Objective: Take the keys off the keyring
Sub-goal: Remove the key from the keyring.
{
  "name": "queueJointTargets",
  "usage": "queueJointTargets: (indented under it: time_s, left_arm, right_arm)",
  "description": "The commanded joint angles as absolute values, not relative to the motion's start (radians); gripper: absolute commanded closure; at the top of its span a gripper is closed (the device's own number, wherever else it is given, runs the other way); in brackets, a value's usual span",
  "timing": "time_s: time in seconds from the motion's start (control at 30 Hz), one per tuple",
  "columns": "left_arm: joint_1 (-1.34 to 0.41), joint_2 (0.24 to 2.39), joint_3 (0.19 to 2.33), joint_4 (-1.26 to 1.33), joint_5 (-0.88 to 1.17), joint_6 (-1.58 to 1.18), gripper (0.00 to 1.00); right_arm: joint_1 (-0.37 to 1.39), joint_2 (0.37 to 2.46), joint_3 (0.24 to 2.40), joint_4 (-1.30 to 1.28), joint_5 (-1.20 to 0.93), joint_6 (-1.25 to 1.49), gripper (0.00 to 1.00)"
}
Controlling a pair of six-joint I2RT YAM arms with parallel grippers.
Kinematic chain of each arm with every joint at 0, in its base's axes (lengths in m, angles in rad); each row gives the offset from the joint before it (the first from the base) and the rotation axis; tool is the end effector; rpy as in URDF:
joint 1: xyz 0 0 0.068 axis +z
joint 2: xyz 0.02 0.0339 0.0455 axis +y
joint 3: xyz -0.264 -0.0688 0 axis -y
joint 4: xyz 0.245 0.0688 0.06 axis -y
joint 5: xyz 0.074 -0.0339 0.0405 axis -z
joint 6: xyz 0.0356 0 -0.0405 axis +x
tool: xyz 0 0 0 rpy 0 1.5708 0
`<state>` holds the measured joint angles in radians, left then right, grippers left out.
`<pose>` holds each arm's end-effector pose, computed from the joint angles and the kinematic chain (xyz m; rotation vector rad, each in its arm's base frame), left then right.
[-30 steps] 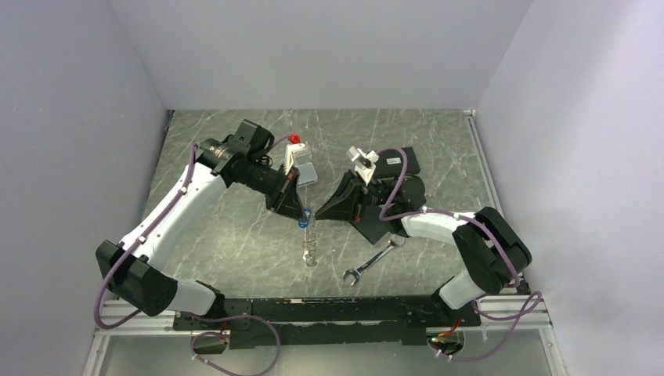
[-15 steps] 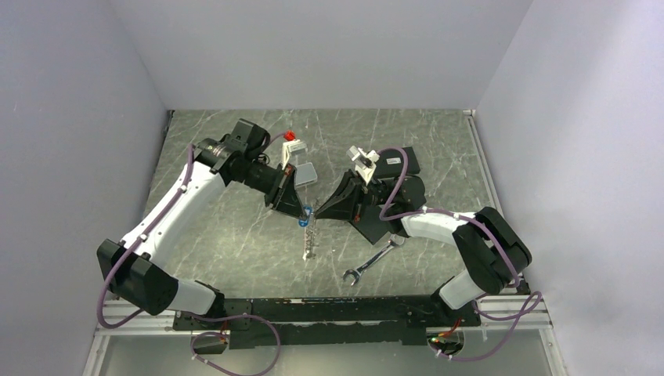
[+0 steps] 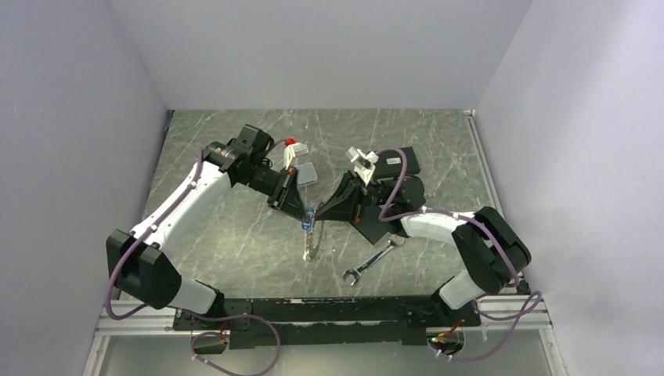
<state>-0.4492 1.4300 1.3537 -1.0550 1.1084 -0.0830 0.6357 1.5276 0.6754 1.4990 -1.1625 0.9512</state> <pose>0.2294 -0.1460 0.3347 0.8067 2.4306 -1.6638 0.2102 0.1957 0.2854 -1.1056 1.1528 1.8257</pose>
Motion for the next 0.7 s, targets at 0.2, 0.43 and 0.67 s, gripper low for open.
queueJointTargets:
  time_s: [0.2, 0.43, 0.67]
  left_arm:
    - [-0.44, 1.39, 1.319, -0.993, 1.169, -0.092, 1.0]
    - [-0.44, 1.376, 1.305, -1.002, 1.171, -0.048, 1.0]
    - [-0.44, 1.352, 1.292, -1.022, 1.21, 0.05, 1.0]
  right_arm:
    - [0.635, 1.532, 0.681, 1.688, -1.147, 0.98, 1.0]
    - [0.622, 1.528, 0.673, 1.696, -1.116, 0.995, 1.0]
    - [0.611, 1.527, 0.67, 1.691, -1.098, 0.998, 1.0]
